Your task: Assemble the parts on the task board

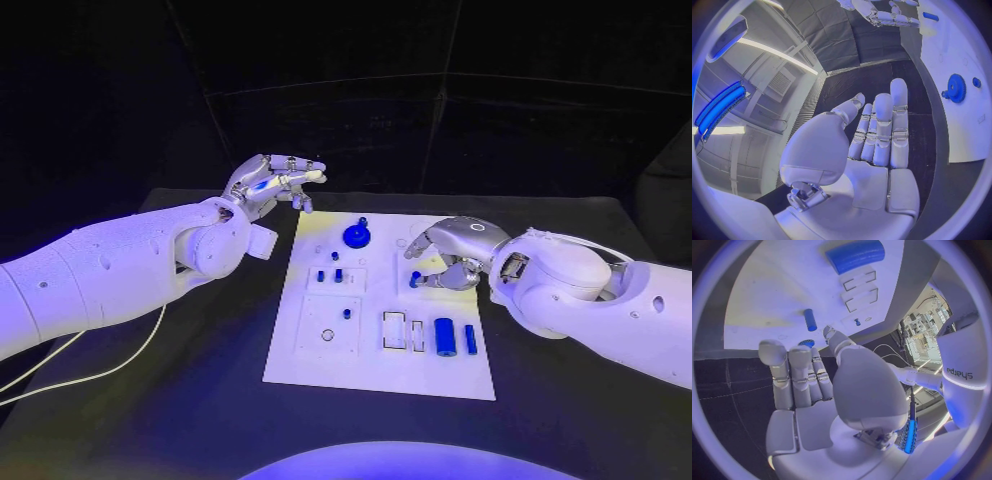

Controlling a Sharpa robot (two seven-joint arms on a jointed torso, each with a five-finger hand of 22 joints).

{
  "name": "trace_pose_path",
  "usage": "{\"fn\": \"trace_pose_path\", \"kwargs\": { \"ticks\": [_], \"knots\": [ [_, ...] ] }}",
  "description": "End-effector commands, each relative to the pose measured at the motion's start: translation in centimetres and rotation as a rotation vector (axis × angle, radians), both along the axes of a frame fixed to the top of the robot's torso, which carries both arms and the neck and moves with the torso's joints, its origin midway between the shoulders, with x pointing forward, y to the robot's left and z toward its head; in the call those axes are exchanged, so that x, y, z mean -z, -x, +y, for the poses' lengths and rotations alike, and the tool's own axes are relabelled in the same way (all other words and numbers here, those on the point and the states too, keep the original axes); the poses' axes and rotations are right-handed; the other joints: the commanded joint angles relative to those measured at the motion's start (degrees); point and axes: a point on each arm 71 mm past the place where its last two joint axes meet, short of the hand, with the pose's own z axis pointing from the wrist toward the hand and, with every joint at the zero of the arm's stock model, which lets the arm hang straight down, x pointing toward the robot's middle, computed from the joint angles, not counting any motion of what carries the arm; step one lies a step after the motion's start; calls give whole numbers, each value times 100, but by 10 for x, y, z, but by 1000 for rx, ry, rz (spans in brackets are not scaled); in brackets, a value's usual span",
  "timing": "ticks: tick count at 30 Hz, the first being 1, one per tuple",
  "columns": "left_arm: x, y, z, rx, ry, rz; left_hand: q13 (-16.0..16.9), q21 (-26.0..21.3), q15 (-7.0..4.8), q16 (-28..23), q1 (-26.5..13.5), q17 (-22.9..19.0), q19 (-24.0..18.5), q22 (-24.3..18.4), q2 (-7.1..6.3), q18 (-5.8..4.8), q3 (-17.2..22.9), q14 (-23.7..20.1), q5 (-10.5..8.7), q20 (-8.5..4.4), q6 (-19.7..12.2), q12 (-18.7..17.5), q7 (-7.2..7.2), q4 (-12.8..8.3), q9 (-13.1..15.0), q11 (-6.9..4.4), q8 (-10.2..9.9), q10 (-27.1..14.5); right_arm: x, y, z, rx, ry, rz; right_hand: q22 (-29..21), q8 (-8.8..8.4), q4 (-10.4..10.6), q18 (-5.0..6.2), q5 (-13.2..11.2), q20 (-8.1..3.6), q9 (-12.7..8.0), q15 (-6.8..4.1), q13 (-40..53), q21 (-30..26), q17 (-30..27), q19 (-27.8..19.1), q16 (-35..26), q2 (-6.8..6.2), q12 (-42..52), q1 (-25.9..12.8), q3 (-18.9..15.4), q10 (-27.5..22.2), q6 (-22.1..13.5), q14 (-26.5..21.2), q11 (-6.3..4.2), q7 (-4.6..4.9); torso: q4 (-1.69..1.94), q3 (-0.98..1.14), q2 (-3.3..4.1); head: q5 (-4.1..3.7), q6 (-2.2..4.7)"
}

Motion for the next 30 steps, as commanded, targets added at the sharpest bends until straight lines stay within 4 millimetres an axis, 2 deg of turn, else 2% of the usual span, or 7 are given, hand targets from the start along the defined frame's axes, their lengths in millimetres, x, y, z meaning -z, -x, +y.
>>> {"fn": "trace_pose_path", "kwargs": {
  "ticks": [1, 6, 12, 19, 23, 30],
  "knots": [
    [-1, 0, -2, 13, 12, -9, 2, -31, 1, 7, 66, -9, -11, -8, 9, 78, 0, -40, 27, 41, -27, 39, 6, -24, 9, -13, 31, -45, 4, -3, -2, 7, 54, 36, 2, -12, 4, -18, 27, 7, 6, 5, 7, -7, 14, 45, 26, 10, 42, 75, -46, -52, -44, 28, -3, -14, 12, 11, 5, -7, 16],
    [-1, 0, -2, 12, 11, -8, 2, -31, 1, 7, 66, -9, -11, -8, 9, 78, 0, -40, 27, 41, -27, 39, 6, -24, 9, -13, 31, -45, 7, -7, -2, 10, 95, 51, 14, 6, -5, -20, 28, 8, 16, 2, 17, 2, 25, 67, 60, 94, 146, 194, -91, -11, -1, 37, -15, -8, 16, 3, 6, -5, 12],
    [-1, 0, -2, 12, 11, -8, 2, -31, 1, 7, 66, -9, -11, -8, 9, 78, 0, -40, 27, 41, -27, 39, 6, -24, 9, -13, 31, -45, 12, -9, 1, -1, 132, 74, -8, 24, -6, -16, 24, 7, 24, 3, 18, -14, 37, 61, 81, 137, 200, 234, -107, 18, 47, 39, -22, -28, 9, -3, 8, 21, -2],
    [0, 0, -2, 12, 11, -8, 4, -35, 0, 9, 72, -14, -11, -10, 18, 79, 1, -43, 28, 40, -23, 53, 5, -26, 11, -15, 40, -44, 15, -11, 8, -23, 143, 85, 38, 58, 6, -25, 17, -21, 33, -38, 16, 17, 76, 107, 156, 261, 442, 304, -96, 377, 209, 62, -87, -24, 2, -3, 5, 20, -24],
    [0, 0, -2, 13, 11, -8, 4, -35, 0, 9, 72, -14, -11, -10, 18, 79, 1, -43, 28, 40, -23, 53, 5, -26, 11, -15, 40, -44, 17, -12, 10, -32, 148, 92, 197, 111, 49, -52, -23, -59, 50, -89, -4, 126, 85, 197, 190, 333, 531, 323, 19, 779, 405, 76, -161, 26, 9, -4, 8, 22, -54],
    [0, 0, -2, 12, 10, -7, 4, -35, 0, 9, 72, -14, -11, -10, 18, 79, 1, -43, 28, 40, -23, 53, 5, -26, 11, -15, 40, -44, 20, -13, 13, -44, 144, 95, 407, 147, 83, -92, -34, -85, 56, -108, -16, 271, 179, 298, 302, 342, 454, 344, 189, 1039, 594, 115, -184, 33, 6, 0, 5, 35, -69]
  ]
}}
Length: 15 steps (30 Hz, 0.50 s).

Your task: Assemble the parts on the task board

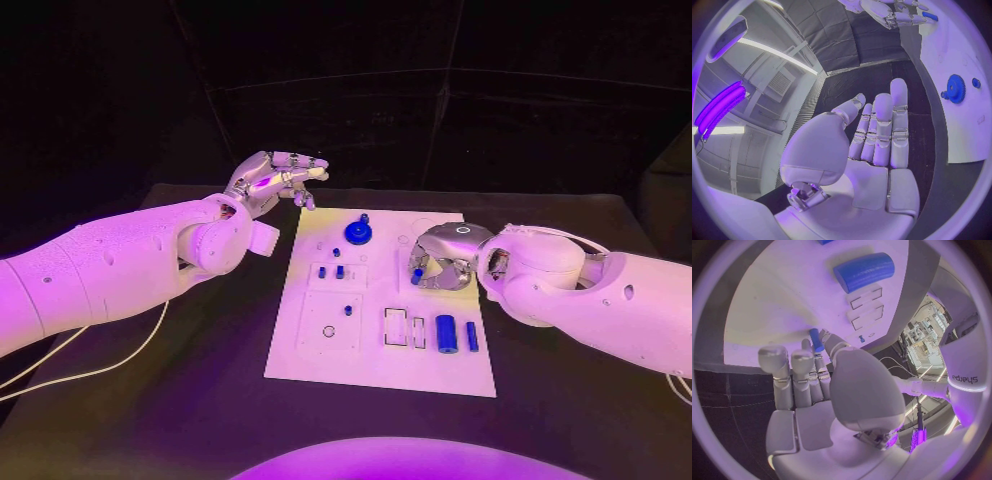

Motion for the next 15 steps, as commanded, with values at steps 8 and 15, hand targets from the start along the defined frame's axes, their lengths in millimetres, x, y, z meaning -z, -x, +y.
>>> {"fn": "trace_pose_path", "kwargs": {
  "ticks": [8, 15],
  "knots": [
    [-1, 0, -1, 11, 11, -7, 4, -35, 0, 9, 47, -9, -11, -6, -8, 79, 1, -43, 28, 40, -23, 20, 4, -27, 6, -15, 18, -44, 3, -1, 5, -30, -2, 2, 190, 40, 37, -119, -25, -31, 5, -48, -4, 151, 126, 114, 172, 54, -139, 1, 209, 243, 179, 63, -14, -10, -3, 4, 1, -7, -41],
    [-1, 0, -1, 12, 10, -5, 4, -35, 0, 9, 47, -9, -11, -6, -8, 79, 1, -43, 28, 40, -23, 20, 4, -27, 6, -15, 18, -44, -1, -3, 6, -31, -57, -51, 683, 143, 20, -198, -188, -88, 47, -122, 25, 485, 518, 300, 528, 160, -171, 84, 467, 579, 488, 144, -91, -66, -7, 1, -1, -14, -58]
  ]
}}
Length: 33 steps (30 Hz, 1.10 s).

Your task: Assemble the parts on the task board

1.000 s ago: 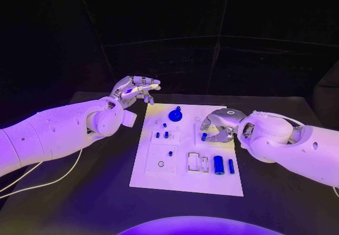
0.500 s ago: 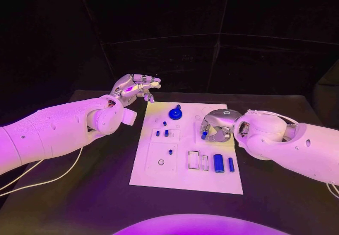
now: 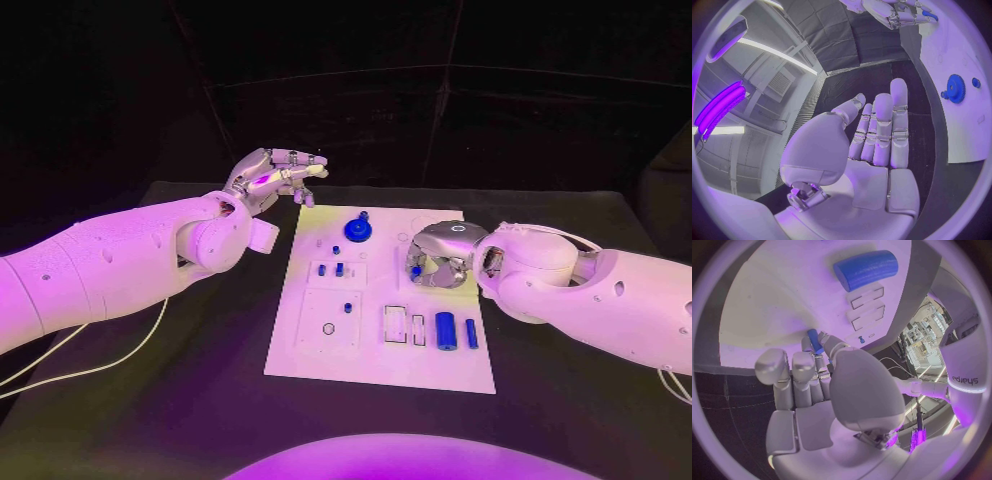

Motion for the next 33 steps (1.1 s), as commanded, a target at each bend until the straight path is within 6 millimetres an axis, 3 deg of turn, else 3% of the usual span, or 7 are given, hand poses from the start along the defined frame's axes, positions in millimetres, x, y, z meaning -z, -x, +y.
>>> {"fn": "trace_pose_path", "kwargs": {
  "ticks": [1, 9, 22, 27, 33],
  "knots": [
    [-1, 0, -1, 12, 10, -5, 4, -35, 0, 9, 47, -10, -11, -6, -8, 79, 0, -43, 28, 40, -23, 21, 4, -27, 6, -15, 18, -44, -6, 0, 2, -20, -61, -60, 169, 95, -11, -110, -109, -24, 37, -70, 27, 117, 125, 67, 119, 117, -9, 29, 124, 179, 174, 124, -48, -44, -3, -2, -2, -7, -11],
    [-1, 0, 0, 12, 10, -3, 4, -39, -1, 11, 49, -15, -11, -10, 2, 80, 0, -47, 28, 40, -24, 35, 4, -26, 7, -15, 27, -49, -13, 4, -1, -31, -125, -108, 352, 155, -125, -141, -129, -84, 63, -114, 46, 250, 262, 120, 264, 159, -58, 137, 337, 394, 320, 128, -100, -62, 6, -6, -10, 0, -12],
    [-1, -1, 1, 9, 7, -1, 4, -39, -1, 11, 49, -15, -11, -10, 2, 80, 0, -47, 28, 40, -24, 35, 4, -26, 7, -15, 27, -49, -29, 27, 1, -48, -243, -89, 346, 126, -151, -140, -121, -83, 52, -103, 43, 256, 247, 102, 278, 66, -143, 76, 389, 416, 299, 106, -80, -35, 6, -11, -7, 16, 13],
    [-1, -1, 0, 11, 8, -1, 4, -39, -1, 11, 49, -15, -11, -10, 2, 80, 0, -47, 28, 40, -24, 35, 4, -26, 7, -15, 27, -49, -35, 36, 18, -99, -302, -75, 343, 110, -161, -139, -94, -80, 45, -95, 42, 256, 241, 93, 282, 36, -180, 57, 408, 413, 284, 97, -71, -20, 7, -7, -5, 32, 26],
    [-1, -1, -2, 15, 10, -2, 4, -39, -1, 11, 49, -15, -11, -10, 2, 80, 0, -47, 28, 40, -24, 35, 4, -26, 7, -15, 27, -49, -37, 44, 53, -188, -336, -61, 340, 100, -163, -138, -68, -75, 41, -91, 42, 256, 237, 86, 284, 19, -205, 39, 417, 412, 277, 91, -63, -13, 8, -6, -4, 53, 12]
  ]
}}
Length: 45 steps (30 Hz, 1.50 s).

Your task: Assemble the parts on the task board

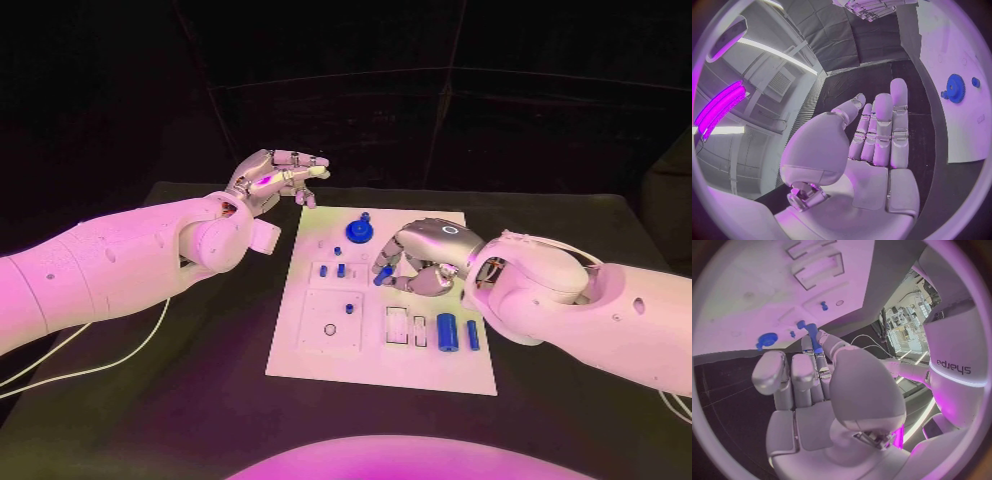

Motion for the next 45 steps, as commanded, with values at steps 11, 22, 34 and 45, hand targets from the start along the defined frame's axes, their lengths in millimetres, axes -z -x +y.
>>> {"fn": "trace_pose_path", "kwargs": {
  "ticks": [11, 22, 34, 45],
  "knots": [
    [-1, -1, -12, 30, 16, -5, 4, -39, -1, 11, 50, -6, -11, -7, 2, 79, 0, -47, 28, 40, -25, 35, 4, -27, 7, 6, 27, -28, 16, 7, 61, -140, 3, 35, -28, -59, -9, -45, 50, 4, -8, -7, -7, 8, -19, -22, 13, -57, -73, -27, 62, -4, -24, 85, 24, 43, 1, -8, 6, 148, -49],
    [-1, -3, -18, 36, 19, -6, 4, -44, -1, 14, 59, -12, -12, -11, 13, 79, 2, -52, 29, 40, -29, 50, 3, -31, 7, 5, 36, -37, 45, 13, 78, -166, 85, 92, -40, -82, -49, -42, 78, 11, -18, 2, -8, 1, -18, -41, 22, -88, -120, -23, 88, -19, -46, 76, 35, 51, 13, 8, 5, 254, -123],
    [-1, -4, -18, 35, 18, -6, 4, -44, -1, 14, 59, -12, -12, -11, 13, 79, 2, -52, 29, 40, -29, 50, 3, -31, 7, 5, 36, -37, 54, 13, 83, -175, 140, 94, -30, -83, -61, -43, 100, 14, -18, 3, -7, 8, -15, -42, 26, -90, -130, -22, 99, -15, -42, 74, 36, 52, -10, 7, 7, 295, -139],
    [0, -4, -18, 36, 18, -6, 4, -44, -1, 14, 59, -12, -12, -11, 13, 79, 2, -52, 29, 40, -29, 50, 3, -31, 7, 5, 36, -37, 58, 17, 88, -190, 157, 104, -33, -84, -66, -42, 109, 15, -18, 4, -6, 6, -20, -45, 24, -95, -135, -24, 102, -11, -39, 72, 36, 52, -3, 7, 6, 293, -144]
  ]
}}
